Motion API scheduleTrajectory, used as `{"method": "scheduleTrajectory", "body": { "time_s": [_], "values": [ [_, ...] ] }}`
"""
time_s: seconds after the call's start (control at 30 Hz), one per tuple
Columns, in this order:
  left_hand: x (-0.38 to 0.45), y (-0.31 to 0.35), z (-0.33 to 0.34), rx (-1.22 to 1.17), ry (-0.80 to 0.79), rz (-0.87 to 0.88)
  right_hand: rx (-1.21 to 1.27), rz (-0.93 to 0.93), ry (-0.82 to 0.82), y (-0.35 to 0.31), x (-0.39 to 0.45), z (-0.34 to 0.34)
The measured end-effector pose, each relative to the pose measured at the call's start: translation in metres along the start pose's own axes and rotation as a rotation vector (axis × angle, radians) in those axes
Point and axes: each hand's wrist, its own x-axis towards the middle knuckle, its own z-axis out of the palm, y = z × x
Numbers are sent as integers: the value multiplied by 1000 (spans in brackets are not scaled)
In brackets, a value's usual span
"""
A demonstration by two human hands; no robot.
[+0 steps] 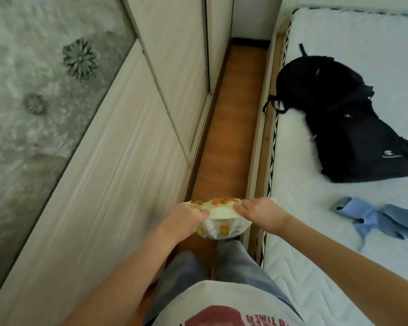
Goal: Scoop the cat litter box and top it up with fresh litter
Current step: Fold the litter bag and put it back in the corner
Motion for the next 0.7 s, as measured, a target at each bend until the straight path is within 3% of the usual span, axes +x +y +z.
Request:
{"method": "scheduleTrajectory", "body": {
  "time_s": [0.3, 0.4, 0.5, 0.63, 0.7],
  "values": [
    [142, -96, -34, 1, -50, 28, 27, 111, -87, 142, 63, -29],
    [191, -134, -40, 26, -69, 40, 2, 137, -191, 189, 92, -40],
    [242, -179, -53, 18, -63, 74, 9, 165, -132, 237, 127, -45],
    [301, -228, -81, 4, -51, 96, 63, 209, -252, 298, 168, -68],
    [332, -251, -97, 3, -61, 96, 51, 218, -203, 330, 186, -75]
  ]
}}
